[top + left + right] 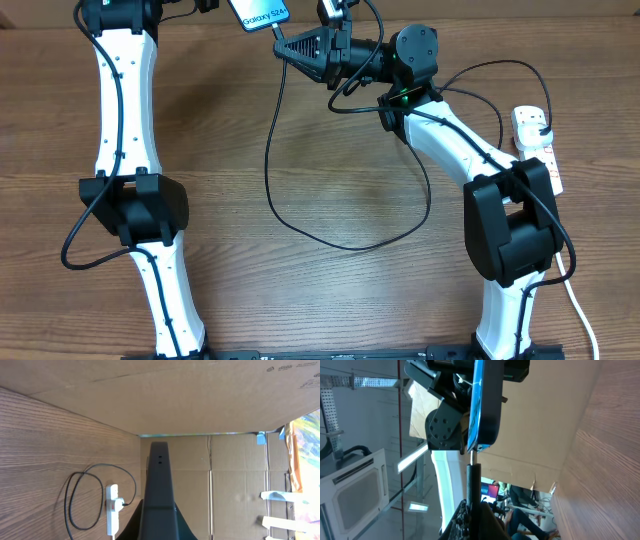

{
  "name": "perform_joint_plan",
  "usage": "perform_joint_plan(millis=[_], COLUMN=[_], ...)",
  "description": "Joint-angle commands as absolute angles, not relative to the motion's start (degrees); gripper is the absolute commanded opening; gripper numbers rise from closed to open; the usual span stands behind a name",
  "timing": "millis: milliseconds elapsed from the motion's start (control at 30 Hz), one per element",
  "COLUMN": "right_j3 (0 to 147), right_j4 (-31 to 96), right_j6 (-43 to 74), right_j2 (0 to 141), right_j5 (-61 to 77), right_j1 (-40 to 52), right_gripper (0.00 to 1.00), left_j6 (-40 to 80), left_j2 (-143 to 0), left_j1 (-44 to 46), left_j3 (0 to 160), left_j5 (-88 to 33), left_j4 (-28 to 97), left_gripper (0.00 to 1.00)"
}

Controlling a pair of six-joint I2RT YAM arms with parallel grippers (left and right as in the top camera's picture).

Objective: Plug charger to phone and switch on socket

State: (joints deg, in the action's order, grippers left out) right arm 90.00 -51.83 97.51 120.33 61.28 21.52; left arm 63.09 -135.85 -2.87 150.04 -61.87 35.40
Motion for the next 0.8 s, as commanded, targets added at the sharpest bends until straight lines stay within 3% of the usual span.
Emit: perform_joint_plan(millis=[0,767], right_j3=[90.83,90.83], right_j4=[-52.38,-52.21], right_j6=[97.97,97.97], right_j2=[119.59,119.59], right_j5=[58.83,58.3], right_j1=[21.85,22.15], right_gripper=[0.04,0.04], left_j6=[63.92,68.01], left_j2=[-133.82,-133.82], left_j1=[-2.92,-1.85], left_j3=[151.0,151.0], left_j5=[-63.55,-63.86], left_j4=[34.83,30.55], left_gripper=[0.04,0.04])
